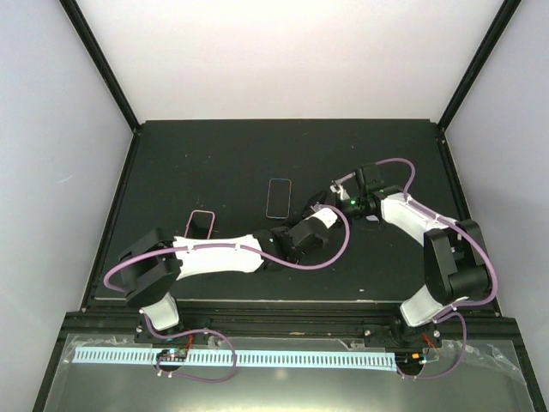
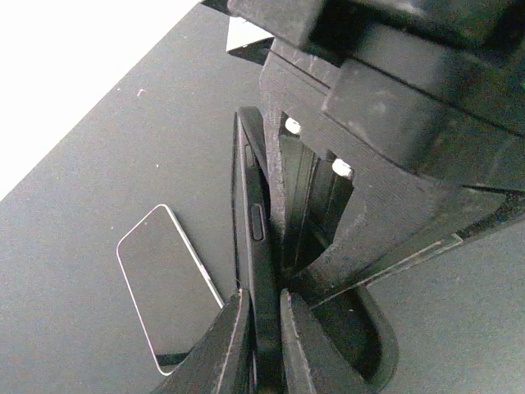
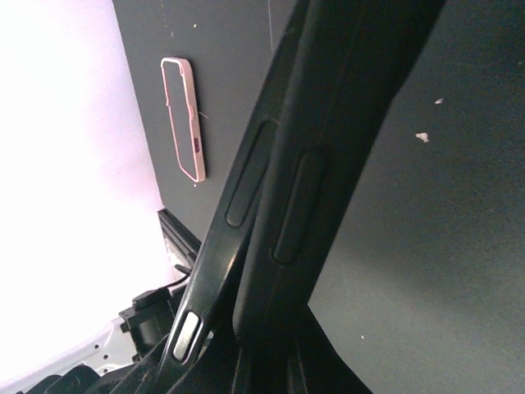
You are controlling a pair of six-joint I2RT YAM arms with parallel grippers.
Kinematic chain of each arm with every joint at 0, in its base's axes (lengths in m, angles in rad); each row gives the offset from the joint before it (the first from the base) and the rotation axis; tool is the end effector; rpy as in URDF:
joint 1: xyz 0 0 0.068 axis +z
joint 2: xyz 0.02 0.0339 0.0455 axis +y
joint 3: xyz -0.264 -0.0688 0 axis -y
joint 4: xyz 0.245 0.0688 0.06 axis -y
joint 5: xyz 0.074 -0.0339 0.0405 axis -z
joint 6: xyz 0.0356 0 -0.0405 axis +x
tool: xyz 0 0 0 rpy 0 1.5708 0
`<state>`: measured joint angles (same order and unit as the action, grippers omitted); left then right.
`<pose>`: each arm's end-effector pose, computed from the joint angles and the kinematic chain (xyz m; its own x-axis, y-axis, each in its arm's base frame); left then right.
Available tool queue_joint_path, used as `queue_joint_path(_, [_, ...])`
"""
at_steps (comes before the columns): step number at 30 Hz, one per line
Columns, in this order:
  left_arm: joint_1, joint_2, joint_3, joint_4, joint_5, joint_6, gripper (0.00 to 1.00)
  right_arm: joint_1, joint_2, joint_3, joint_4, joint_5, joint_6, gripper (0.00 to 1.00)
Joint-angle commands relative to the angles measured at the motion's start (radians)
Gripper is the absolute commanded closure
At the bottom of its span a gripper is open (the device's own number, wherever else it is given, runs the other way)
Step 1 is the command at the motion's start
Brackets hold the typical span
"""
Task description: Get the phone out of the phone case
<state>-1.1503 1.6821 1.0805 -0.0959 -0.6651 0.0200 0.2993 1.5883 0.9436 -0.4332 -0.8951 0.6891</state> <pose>0.1684 -0.3228 0.2211 -0.2516 0.6013 -0.7584 0.5304 0.7411 0.4116 0.2804 0.1156 0.1934 -0.9913 0.1103 0.0719 0.1206 0.5424 0.8314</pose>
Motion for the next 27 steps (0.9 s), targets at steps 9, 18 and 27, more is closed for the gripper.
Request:
queue_joint_path(9, [0.063,-0.199,0.021,-0.006,-0.044,-0.135,0.98,-0.026,-0.201,-0.015,-0.077,0.368,-0.172,0.99])
queue_joint_path(18, [0.163,-0.354,-0.099,0.08,0.102,-0.31,0.98,-0.027,-0.21,0.014,-0.124,0.387,-0.2,0.99])
queue_joint_path(27, [0.32,-0.554,-0.317,0.191,0.283,-0.422,0.98,-0.039,-0.198,0.026,-0.143,0.43,-0.235,0.99])
